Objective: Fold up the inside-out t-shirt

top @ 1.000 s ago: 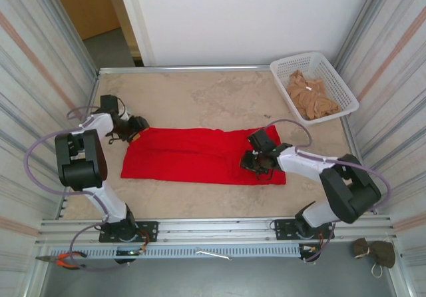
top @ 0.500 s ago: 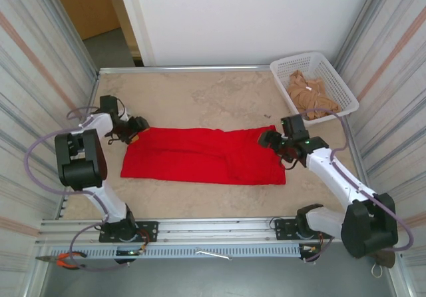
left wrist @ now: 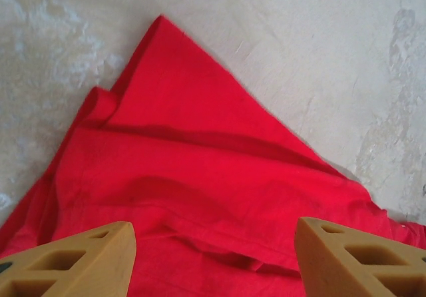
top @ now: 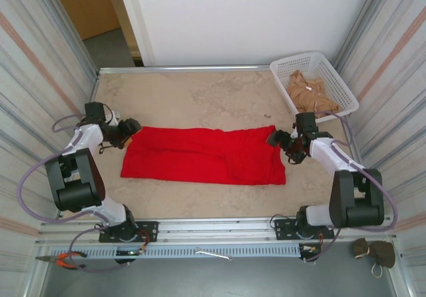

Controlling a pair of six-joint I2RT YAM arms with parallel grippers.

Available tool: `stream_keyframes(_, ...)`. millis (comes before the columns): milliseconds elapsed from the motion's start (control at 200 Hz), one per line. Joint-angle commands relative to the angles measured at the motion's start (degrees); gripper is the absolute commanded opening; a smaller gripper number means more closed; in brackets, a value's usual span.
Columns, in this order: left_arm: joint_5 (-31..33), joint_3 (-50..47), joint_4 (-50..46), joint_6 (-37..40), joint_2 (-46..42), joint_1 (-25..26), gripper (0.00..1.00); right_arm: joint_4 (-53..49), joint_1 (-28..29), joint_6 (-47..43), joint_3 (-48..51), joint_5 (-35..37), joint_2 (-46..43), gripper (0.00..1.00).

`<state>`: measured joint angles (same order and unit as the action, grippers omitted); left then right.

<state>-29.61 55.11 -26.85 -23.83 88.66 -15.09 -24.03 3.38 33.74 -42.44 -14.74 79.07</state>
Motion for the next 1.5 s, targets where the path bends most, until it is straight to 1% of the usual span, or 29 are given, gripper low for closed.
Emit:
stream_keyframes(0, -2.6, -0.2, 0.6, -0.6, -0.7, -0.6, 0.64, 2.4, 1.5, -1.4, -0.3, -0.7, 3.2, 0.92)
stream_keyframes(115, -3.0, 0.1, 0.8, -0.9, -0.5, -0.7, 0.65, 3.3, 3.9, -0.2, -0.6, 0.6, 6.3, 0.91)
stream_keyframes(170, -3.0, 0.2, 0.9, -0.9, -0.5, -0.6, 0.65, 4.0, 5.7, 0.2, -0.6, 0.4, 7.5, 0.9)
stream_keyframes(240, -3.2, 0.3, 1.0, -1.0, -0.4, -0.7, 0.64, 4.6, 9.1, 0.6, -0.8, 0.7, 8.5, 0.86)
stream_keyframes(346, -3.6, 0.2, 1.4, -1.5, -0.3, -0.8, 0.65, 5.1, 13.5, 1.9, -0.3, 3.3, 8.7, 0.8)
stream_keyframes(471, -3.6, 0.3, 1.3, -1.5, -0.2, -0.9, 0.65, 7.0, 14.5, 3.9, 1.4, 4.9, 8.0, 0.69)
stream_keyframes(511, -3.3, 0.4, 1.2, -1.3, -0.2, -1.0, 0.65, 7.1, 14.4, 4.1, 1.6, 5.7, 8.0, 0.61)
stream_keyframes(556, -2.6, 0.6, 0.7, -0.9, 0.1, -1.1, 0.65, 6.9, 14.0, 4.3, 1.6, 6.4, 8.0, 0.5)
stream_keyframes(636, -1.2, 1.3, -0.7, -0.3, 1.3, -1.3, 0.65, 6.7, 12.4, 4.3, 1.8, 6.4, 7.2, 0.22)
stream_keyframes(666, -0.4, 1.6, -1.4, 0.0, 1.9, -1.3, 0.65, 6.5, 11.3, 4.2, 1.8, 6.0, 6.8, 0.1)
stream_keyframes(701, 0.5, 2.1, -2.1, 0.5, 2.7, -1.3, 0.65, 5.9, 9.9, 4.1, 1.8, 5.4, 6.1, 0.0)
stream_keyframes(802, 1.2, 3.0, -3.2, 1.3, 5.1, -0.9, 0.65, 3.8, 5.8, 2.6, 1.2, 4.3, 3.6, 0.0)
stream_keyframes(887, 1.1, 2.6, -3.2, 1.2, 5.2, 0.5, 0.65, 0.4, 2.2, 0.3, -0.1, 3.6, 1.9, 0.0)
stream_keyframes(997, 0.2, 0.4, -1.8, -0.6, 2.0, 3.1, 0.65, -4.3, -2.3, -3.0, -2.2, 3.2, 1.1, 0.0)
stream_keyframes(1082, 0.3, -0.6, -0.7, -2.0, -0.6, 6.2, 0.65, -5.4, -4.7, -5.0, -3.3, 0.9, 1.3, 0.0)
stream_keyframes(1182, 0.7, 0.4, 0.0, -3.0, -1.1, 9.7, 0.65, -6.2, -4.7, -5.9, -4.9, -1.1, 1.9, 0.0)
stream_keyframes(1298, 1.3, 3.8, -0.5, -2.2, 2.1, 12.0, 0.65, -6.8, -3.4, -5.2, -6.5, -2.3, 1.7, 0.0)
stream_keyframes(1373, 2.1, 5.8, -1.1, -1.4, 5.0, 12.4, 0.65, -7.8, -1.5, -4.3, -7.9, -2.1, 1.3, 0.0)
stream_keyframes(1493, 2.7, 8.3, -1.1, -0.4, 9.0, 12.6, 0.65, -10.0, 3.6, -2.0, -11.0, -0.3, 0.6, 0.0)
